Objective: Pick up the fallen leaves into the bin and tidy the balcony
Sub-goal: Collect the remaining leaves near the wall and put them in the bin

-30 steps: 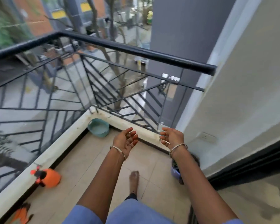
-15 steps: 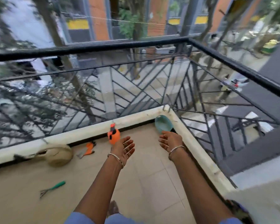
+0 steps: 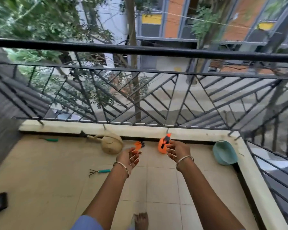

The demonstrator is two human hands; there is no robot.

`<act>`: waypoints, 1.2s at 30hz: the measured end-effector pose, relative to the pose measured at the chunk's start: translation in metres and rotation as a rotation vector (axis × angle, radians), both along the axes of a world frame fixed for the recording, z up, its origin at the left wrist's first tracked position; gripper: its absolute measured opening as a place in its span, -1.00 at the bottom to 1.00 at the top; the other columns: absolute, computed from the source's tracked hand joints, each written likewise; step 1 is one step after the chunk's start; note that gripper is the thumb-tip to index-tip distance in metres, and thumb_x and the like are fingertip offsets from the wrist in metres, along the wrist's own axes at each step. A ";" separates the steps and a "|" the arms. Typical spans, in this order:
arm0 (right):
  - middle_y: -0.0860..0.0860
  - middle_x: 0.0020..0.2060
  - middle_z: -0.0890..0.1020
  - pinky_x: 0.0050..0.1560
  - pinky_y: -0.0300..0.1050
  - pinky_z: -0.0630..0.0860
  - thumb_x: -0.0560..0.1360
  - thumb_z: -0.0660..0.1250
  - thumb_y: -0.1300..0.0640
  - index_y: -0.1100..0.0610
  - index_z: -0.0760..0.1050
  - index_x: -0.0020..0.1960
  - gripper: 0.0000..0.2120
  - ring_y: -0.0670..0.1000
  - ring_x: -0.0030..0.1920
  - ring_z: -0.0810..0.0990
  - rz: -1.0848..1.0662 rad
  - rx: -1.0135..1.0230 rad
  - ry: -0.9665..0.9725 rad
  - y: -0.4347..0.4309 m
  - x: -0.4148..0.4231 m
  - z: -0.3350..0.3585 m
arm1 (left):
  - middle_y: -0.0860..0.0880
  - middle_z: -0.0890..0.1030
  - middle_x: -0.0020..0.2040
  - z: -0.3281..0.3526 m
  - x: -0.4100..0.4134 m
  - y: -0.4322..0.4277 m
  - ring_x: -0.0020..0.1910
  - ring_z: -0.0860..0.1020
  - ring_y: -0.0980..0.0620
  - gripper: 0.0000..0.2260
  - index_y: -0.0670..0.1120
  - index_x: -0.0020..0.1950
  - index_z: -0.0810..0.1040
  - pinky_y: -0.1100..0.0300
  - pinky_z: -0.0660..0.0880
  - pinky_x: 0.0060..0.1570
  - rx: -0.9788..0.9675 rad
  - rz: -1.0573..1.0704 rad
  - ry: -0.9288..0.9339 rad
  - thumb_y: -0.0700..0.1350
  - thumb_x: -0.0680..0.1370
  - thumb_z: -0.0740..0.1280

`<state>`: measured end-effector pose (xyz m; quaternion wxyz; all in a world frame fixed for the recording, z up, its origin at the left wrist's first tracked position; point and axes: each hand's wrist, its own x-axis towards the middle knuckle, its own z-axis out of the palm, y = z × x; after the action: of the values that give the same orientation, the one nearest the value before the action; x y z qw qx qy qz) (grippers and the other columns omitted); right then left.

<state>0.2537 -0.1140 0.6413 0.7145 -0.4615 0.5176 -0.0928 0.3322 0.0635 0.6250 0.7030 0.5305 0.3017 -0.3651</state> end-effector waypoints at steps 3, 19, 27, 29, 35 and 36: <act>0.06 -0.40 0.52 -0.47 -0.29 0.36 0.52 0.23 0.29 0.16 0.54 -0.08 -0.88 -0.04 -0.55 0.46 0.077 0.008 0.013 0.022 0.043 -0.011 | -0.04 0.58 -0.27 -0.007 0.028 0.027 -0.28 0.52 0.02 -0.79 -0.12 -0.13 0.54 0.16 0.45 -0.27 0.015 0.084 0.009 -0.16 0.64 0.18; 0.08 -0.36 0.55 -0.44 -0.23 0.44 0.53 0.13 0.34 0.24 0.58 0.04 -0.74 -0.02 -0.46 0.51 0.478 -0.021 0.234 0.066 0.270 -0.094 | -0.05 0.50 -0.27 -0.080 0.190 0.091 -0.32 0.48 0.02 -0.82 -0.12 -0.22 0.48 0.18 0.41 -0.28 0.060 0.527 0.188 -0.20 0.59 0.26; 0.16 -0.39 0.52 -0.51 -0.28 0.35 0.58 0.11 0.35 0.33 0.55 -0.01 -0.77 -0.01 -0.53 0.46 0.722 -0.098 0.315 0.071 0.388 -0.165 | 0.00 0.53 -0.46 -0.141 0.283 0.094 -0.49 0.50 0.05 -0.84 -0.11 -0.21 0.49 0.20 0.39 -0.35 0.199 0.630 0.240 -0.22 0.58 0.27; 0.14 -0.42 0.49 -0.54 -0.30 0.28 0.59 0.12 0.36 0.34 0.54 -0.03 -0.79 -0.02 -0.55 0.43 0.777 -0.129 0.329 0.076 0.417 -0.188 | -0.03 0.52 -0.43 -0.168 0.305 0.097 -0.48 0.50 0.03 -0.85 -0.12 -0.19 0.50 0.21 0.39 -0.36 0.240 0.649 0.249 -0.23 0.59 0.27; 0.09 -0.49 0.46 -0.58 -0.34 0.23 0.60 0.13 0.34 0.23 0.42 -0.25 -0.74 -0.04 -0.59 0.38 0.987 -0.183 0.495 0.083 0.479 -0.288 | -0.05 0.49 -0.35 -0.273 0.350 0.104 -0.62 0.47 0.14 -0.83 -0.10 -0.20 0.49 0.28 0.38 -0.48 0.312 0.630 0.295 -0.21 0.59 0.27; 0.10 -0.47 0.49 -0.57 -0.34 0.28 0.59 0.15 0.32 0.24 0.44 -0.24 -0.76 -0.04 -0.58 0.41 1.012 -0.197 0.516 0.085 0.485 -0.306 | -0.05 0.50 -0.35 -0.289 0.357 0.105 -0.59 0.48 0.12 -0.84 -0.09 -0.20 0.50 0.31 0.38 -0.51 0.322 0.625 0.296 -0.21 0.59 0.27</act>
<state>0.7388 -0.0286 0.3354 0.4743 -0.7237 0.3786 0.3285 0.6889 0.1682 0.3363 0.6371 0.4580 0.6007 -0.1536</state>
